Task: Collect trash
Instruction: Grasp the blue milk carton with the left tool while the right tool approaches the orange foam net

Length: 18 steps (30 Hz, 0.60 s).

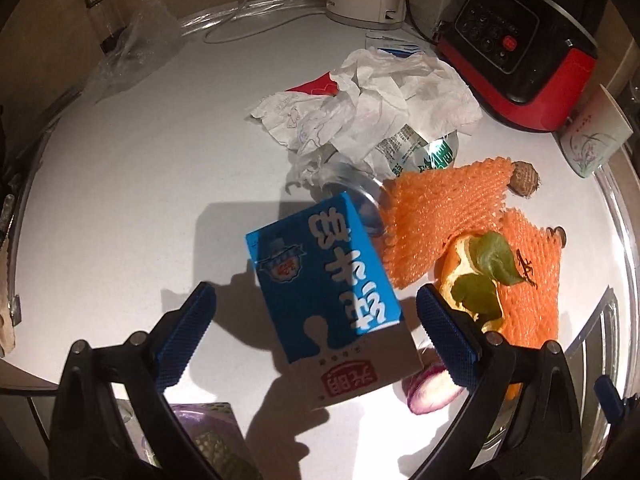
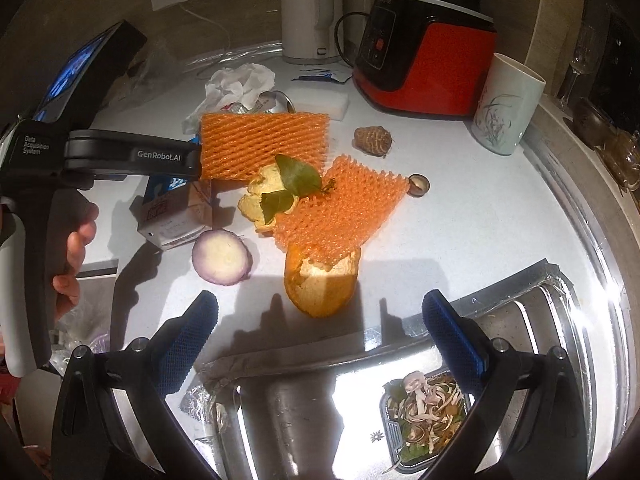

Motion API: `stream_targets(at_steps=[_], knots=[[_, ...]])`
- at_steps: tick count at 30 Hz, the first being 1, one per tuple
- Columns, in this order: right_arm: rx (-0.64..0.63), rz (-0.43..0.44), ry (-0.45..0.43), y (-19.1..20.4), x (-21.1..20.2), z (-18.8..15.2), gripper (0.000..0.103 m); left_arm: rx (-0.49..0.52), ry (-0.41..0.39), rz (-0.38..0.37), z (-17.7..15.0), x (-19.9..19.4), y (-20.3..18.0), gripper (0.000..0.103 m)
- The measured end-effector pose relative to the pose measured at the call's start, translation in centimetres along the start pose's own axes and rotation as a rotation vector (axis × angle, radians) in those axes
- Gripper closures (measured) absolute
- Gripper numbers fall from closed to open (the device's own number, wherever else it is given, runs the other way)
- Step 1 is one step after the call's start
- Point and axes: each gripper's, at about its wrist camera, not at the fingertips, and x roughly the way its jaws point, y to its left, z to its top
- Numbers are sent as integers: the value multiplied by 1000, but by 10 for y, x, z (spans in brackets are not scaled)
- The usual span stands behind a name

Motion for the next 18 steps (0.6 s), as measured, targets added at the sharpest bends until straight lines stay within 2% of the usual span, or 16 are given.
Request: stream_targets(at_steps=[3, 5, 7, 8, 11, 14, 18], knots=[[37, 21, 2, -12, 8, 1, 2, 11, 44, 18, 2, 14, -7, 8], [53, 34, 1, -18, 13, 2, 2, 17, 62, 25, 0, 20, -9, 14], [61, 42, -4, -21, 17, 3, 2, 30, 69, 54, -7, 25, -10, 28], [64, 44, -7, -22, 18, 3, 2, 38, 74, 61, -10, 27, -9, 32], [75, 48, -18, -25, 22, 5, 2, 59, 63, 62, -18, 27, -5, 35], [94, 72, -56, -31, 17, 12, 2, 71, 49, 17, -23, 21, 4, 36], [87, 185, -117, -33, 14, 42, 2, 62, -4, -14, -30, 7, 22, 37]])
